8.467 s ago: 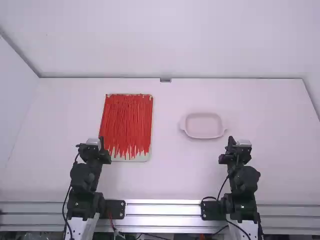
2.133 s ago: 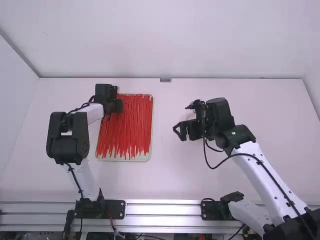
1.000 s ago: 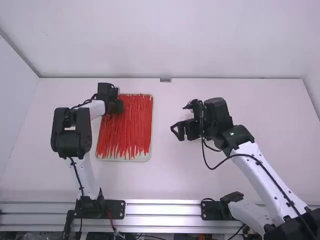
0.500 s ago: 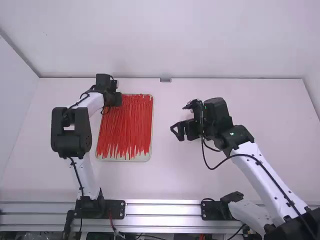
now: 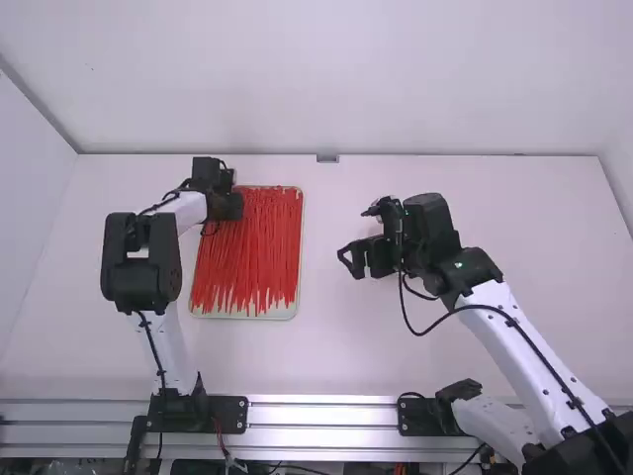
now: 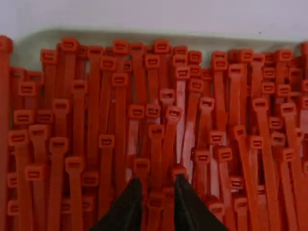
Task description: Fasten the cable tie
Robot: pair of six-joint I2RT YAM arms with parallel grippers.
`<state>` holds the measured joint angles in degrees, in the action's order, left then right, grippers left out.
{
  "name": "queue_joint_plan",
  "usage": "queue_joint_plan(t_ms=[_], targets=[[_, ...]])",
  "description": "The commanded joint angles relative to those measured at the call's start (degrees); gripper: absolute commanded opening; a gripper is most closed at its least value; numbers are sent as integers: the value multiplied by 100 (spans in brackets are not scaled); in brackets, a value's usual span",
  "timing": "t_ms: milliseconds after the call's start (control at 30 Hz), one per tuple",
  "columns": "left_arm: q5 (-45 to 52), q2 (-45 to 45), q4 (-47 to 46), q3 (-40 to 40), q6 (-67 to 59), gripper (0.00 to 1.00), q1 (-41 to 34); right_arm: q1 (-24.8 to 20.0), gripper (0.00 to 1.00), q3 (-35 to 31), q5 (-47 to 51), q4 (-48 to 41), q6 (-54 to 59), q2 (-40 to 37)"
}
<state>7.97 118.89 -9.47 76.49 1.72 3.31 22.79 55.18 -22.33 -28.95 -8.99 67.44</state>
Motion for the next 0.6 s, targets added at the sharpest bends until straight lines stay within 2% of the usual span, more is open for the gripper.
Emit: queue_joint_plan(t_ms=[0,333,567], targets=[[208,114,-33,-46,7,19,-31,-33,99,219,-17,-24,0,39],[140,114,-35,-133,-4,18,-28,20,99,219,-13,-33,9,39],[136,136,-24,-195,-9,24,-31,-13,98,219,-17,-46,2,39]])
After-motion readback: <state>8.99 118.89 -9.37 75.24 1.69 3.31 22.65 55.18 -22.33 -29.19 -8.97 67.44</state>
